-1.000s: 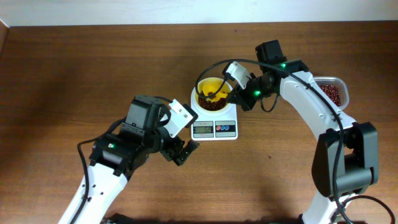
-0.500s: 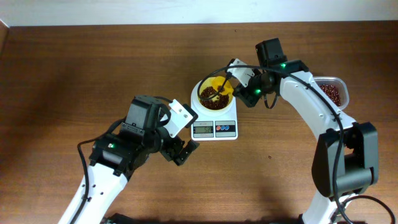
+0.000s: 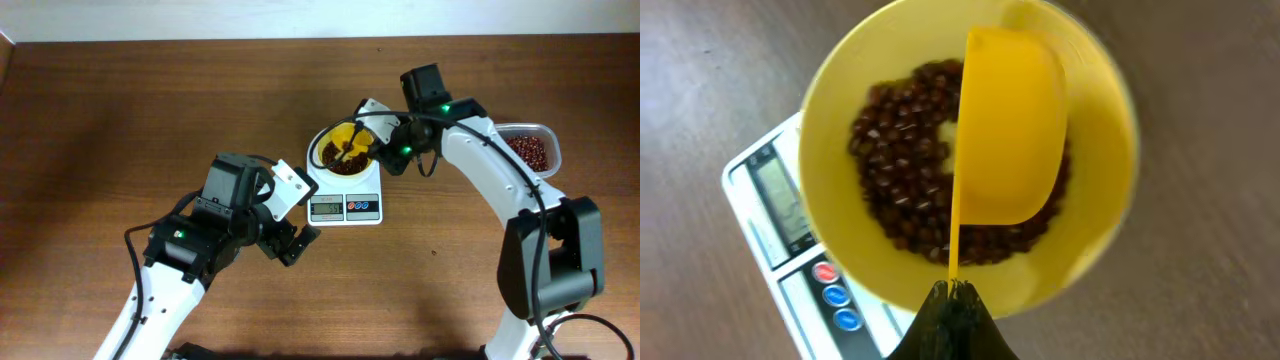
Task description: Scoop item into bowl and weigh 50g on scale
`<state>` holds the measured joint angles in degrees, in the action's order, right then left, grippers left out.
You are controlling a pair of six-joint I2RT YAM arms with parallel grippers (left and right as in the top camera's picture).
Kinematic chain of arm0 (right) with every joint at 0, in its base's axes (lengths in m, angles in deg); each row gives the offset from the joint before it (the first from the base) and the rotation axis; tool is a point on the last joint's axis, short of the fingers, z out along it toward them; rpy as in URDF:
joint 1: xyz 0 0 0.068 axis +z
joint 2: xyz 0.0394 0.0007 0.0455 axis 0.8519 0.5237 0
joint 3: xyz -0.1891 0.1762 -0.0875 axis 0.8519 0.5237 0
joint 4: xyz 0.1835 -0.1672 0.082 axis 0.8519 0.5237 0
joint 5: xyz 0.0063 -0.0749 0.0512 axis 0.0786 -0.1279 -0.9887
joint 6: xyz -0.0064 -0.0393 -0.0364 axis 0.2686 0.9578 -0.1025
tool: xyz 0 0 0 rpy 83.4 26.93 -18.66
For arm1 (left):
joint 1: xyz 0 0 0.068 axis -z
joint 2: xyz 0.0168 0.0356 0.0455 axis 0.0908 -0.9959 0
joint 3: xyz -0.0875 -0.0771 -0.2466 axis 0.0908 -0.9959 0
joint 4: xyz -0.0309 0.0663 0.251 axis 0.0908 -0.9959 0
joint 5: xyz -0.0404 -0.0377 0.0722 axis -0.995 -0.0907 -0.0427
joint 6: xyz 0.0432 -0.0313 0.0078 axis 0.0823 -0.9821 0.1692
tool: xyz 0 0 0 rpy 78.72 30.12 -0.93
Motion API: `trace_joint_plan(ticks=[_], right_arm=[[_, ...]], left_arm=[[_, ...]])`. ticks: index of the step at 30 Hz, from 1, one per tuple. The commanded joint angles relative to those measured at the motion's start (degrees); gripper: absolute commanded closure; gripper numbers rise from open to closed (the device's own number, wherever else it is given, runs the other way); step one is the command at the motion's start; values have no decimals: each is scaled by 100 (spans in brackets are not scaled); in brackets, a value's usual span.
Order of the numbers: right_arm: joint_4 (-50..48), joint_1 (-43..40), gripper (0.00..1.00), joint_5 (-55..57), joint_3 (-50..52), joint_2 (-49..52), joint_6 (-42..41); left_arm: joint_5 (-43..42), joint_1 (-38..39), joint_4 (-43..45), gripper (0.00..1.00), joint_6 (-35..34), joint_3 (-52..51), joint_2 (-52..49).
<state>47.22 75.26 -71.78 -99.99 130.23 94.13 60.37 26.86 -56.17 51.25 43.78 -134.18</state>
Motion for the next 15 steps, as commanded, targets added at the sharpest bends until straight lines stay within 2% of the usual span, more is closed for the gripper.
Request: trace_joint_plan(ticks=[1, 5, 15], right_arm=[[214, 52, 96, 50, -59, 52, 17], [426, 107, 96, 354, -59, 52, 22], [560, 129, 96, 39, -59, 52, 17]], left_arm=[[20, 7, 9, 1, -37, -26, 70], [17, 7, 9, 1, -37, -26, 70], [17, 7, 9, 1, -37, -26, 70]])
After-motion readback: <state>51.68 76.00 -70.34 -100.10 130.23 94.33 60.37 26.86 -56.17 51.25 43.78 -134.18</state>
